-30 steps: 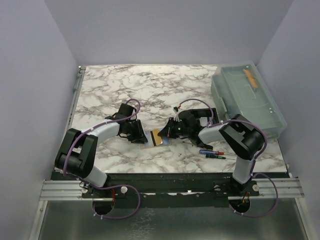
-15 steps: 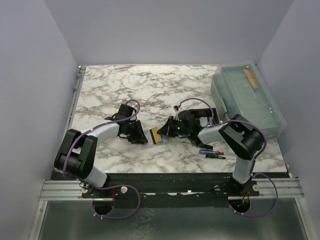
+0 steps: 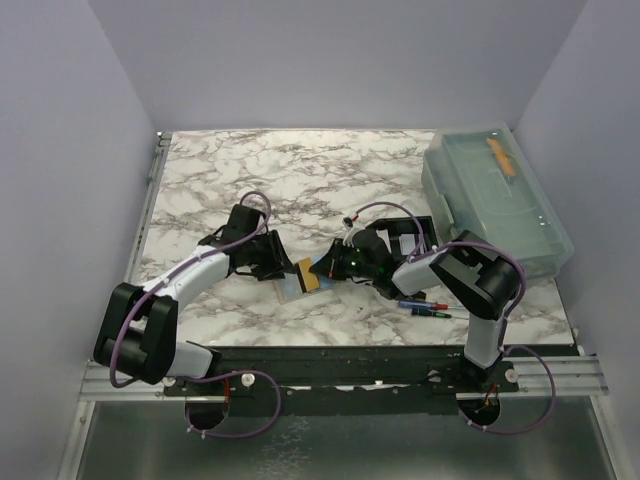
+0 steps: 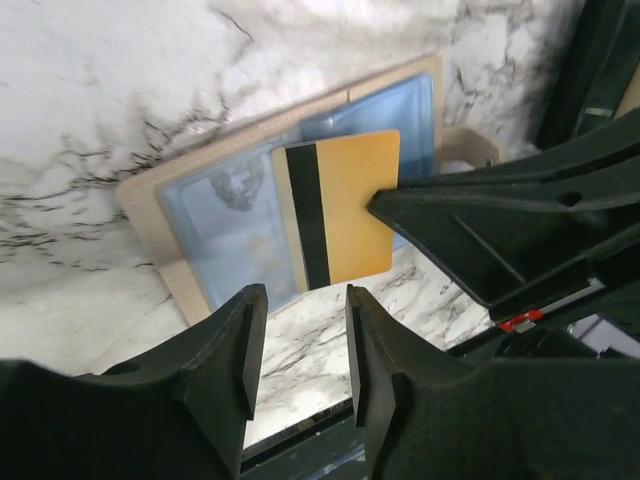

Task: Put the credit cards into the card holder
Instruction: Insert the credit card into the card holder.

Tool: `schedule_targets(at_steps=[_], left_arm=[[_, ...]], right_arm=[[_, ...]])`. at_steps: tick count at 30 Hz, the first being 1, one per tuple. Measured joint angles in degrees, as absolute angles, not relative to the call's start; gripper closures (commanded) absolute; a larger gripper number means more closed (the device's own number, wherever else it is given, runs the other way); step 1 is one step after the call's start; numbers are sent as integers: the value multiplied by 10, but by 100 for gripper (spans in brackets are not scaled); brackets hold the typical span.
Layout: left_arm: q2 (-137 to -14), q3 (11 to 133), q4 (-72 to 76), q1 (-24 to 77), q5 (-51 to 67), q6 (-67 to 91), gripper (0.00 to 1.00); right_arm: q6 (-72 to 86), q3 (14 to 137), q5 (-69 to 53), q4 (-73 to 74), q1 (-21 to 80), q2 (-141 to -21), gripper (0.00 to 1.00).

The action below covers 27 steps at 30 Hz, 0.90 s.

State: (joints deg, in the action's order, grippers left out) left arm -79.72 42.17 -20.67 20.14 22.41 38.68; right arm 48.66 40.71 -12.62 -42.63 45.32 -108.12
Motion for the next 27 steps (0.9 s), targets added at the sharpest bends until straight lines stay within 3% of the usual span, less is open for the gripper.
schedule_targets(at_steps=[5, 12, 27], left_arm=[[-764, 412, -211, 178, 174, 409, 61], [-794, 380, -224, 155, 154, 433, 79], [-827, 350, -145, 153, 217, 482, 84]], right_arm=[[487, 405, -126, -429, 453, -1081, 100], [485, 413, -134, -428, 453, -1096, 100], [527, 422, -167, -477, 455, -1138, 100]])
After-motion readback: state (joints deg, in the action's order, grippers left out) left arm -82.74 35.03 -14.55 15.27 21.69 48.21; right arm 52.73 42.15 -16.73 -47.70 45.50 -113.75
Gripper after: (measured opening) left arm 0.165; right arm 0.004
